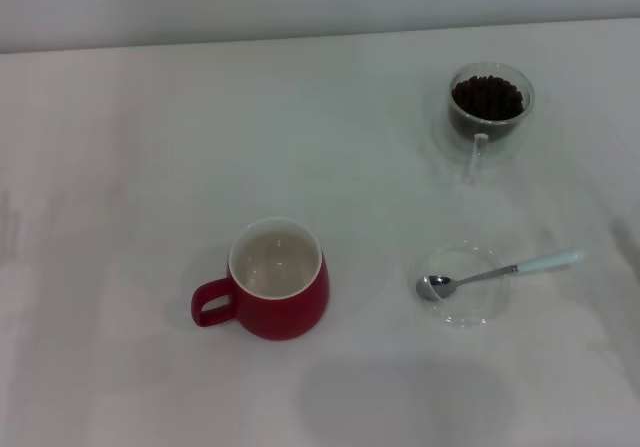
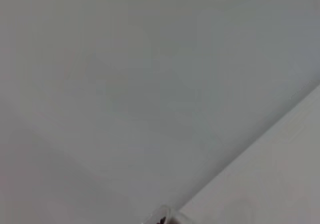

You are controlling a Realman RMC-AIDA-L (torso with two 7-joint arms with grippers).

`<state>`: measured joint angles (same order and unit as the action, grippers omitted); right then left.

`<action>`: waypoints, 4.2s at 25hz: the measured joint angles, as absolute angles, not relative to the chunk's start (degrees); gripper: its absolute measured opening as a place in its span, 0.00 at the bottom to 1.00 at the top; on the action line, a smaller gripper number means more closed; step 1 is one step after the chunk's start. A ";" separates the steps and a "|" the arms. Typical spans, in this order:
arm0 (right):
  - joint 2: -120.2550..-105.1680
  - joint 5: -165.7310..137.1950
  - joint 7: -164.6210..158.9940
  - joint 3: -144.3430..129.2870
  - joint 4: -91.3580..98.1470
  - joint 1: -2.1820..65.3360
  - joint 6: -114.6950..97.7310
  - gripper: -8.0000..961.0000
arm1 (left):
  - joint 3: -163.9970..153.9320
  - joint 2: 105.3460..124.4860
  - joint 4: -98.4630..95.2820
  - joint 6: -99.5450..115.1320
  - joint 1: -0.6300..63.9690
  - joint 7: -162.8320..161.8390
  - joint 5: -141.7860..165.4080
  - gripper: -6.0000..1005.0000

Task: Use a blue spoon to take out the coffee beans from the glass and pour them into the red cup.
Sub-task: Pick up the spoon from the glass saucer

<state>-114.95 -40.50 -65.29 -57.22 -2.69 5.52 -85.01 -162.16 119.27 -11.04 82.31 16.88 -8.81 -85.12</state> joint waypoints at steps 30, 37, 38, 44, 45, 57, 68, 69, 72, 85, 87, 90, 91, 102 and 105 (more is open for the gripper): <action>-115.31 -47.16 -68.32 -59.53 -7.28 6.66 -86.79 0.90 | -162.16 119.30 -10.99 79.93 19.37 -8.88 -85.16 0.66; -115.31 -47.20 -68.48 -59.53 -6.95 7.05 -85.60 0.90 | -162.16 119.32 -10.99 79.80 19.50 -8.88 -85.17 0.66; -115.31 -47.20 -68.50 -59.52 -6.94 7.08 -85.59 0.90 | -162.16 119.33 -10.99 79.80 19.51 -8.88 -85.17 0.66; -115.41 -47.38 -68.79 -60.02 -7.27 7.38 -85.29 0.90 | -162.16 119.36 -10.99 79.80 19.51 -8.88 -85.17 0.66; -115.44 -47.64 -69.14 -60.03 -7.16 7.40 -85.16 0.90 | -162.16 119.36 -10.99 79.80 19.51 -8.88 -85.17 0.66; -115.49 -49.57 -71.61 -60.03 -6.52 8.25 -84.45 0.86 | -162.16 119.46 -11.07 79.58 19.43 -8.88 -85.25 0.66; -115.24 -50.28 -73.57 -60.81 -6.24 9.57 -82.21 0.64 | -162.16 119.48 -11.43 79.18 19.39 -8.88 -85.25 0.66; -115.24 -50.29 -73.59 -60.83 -6.16 9.58 -82.20 0.61 | -162.16 119.47 -11.43 79.18 19.41 -8.88 -85.25 0.66; -115.22 -50.30 -73.72 -60.90 -6.05 9.58 -82.17 0.52 | -162.16 119.45 -11.43 79.18 19.47 -8.88 -85.25 0.66; -115.14 -50.28 -74.67 -60.91 -5.96 9.67 -82.17 0.33 | -162.16 119.44 -11.52 79.19 19.67 -8.88 -85.25 0.66; -115.14 -50.27 -75.11 -60.91 -5.90 9.72 -82.21 0.31 | -162.16 119.44 -11.52 79.19 19.68 -8.88 -85.25 0.66; -115.13 -50.27 -75.76 -61.00 -5.89 9.75 -82.24 0.29 | -162.16 119.44 -11.52 79.19 19.71 -8.88 -85.25 0.66; -115.13 -50.27 -75.86 -61.02 -5.89 9.75 -82.28 0.28 | -162.16 119.44 -11.52 79.19 19.73 -8.88 -85.25 0.66; -115.13 -50.26 -77.43 -61.61 -5.70 9.96 -82.50 0.20 | -162.16 119.44 -11.26 79.19 20.17 -8.88 -85.74 0.66; -115.13 -50.27 -77.49 -61.61 -5.70 9.95 -82.55 0.19 | -162.15 119.44 -11.21 79.19 20.23 -8.88 -85.76 0.66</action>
<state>-115.13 -50.27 -77.49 -61.61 -5.70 9.95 -82.55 -162.16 119.44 -11.21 79.19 20.23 -8.88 -85.76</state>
